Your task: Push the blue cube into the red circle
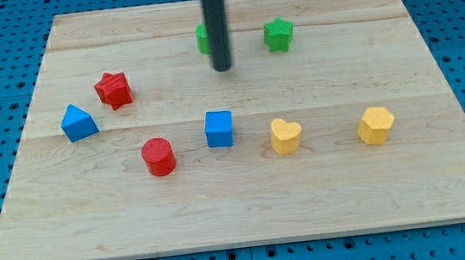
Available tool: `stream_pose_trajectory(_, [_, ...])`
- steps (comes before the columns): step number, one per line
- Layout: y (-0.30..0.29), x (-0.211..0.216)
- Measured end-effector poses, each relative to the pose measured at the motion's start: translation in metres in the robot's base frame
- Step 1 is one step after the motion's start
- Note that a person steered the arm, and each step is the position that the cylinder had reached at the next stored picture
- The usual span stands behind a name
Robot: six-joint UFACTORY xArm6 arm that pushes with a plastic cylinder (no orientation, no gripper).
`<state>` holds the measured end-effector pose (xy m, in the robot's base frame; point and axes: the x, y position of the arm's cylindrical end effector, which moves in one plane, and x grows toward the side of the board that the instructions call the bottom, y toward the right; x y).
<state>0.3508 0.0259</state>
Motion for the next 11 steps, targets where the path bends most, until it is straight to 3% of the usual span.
stream_pose_trajectory(2, [0.076,-0.076])
stream_pose_trajectory(3, [0.103,-0.063])
stream_pose_trajectory(4, [0.094,-0.007])
stream_pose_trajectory(6, [-0.006,0.105])
stream_pose_trajectory(7, [-0.078,0.098])
stream_pose_trajectory(8, [-0.098,0.087])
stream_pose_trajectory(9, [-0.099,0.094])
stream_pose_trajectory(11, [-0.154,0.137])
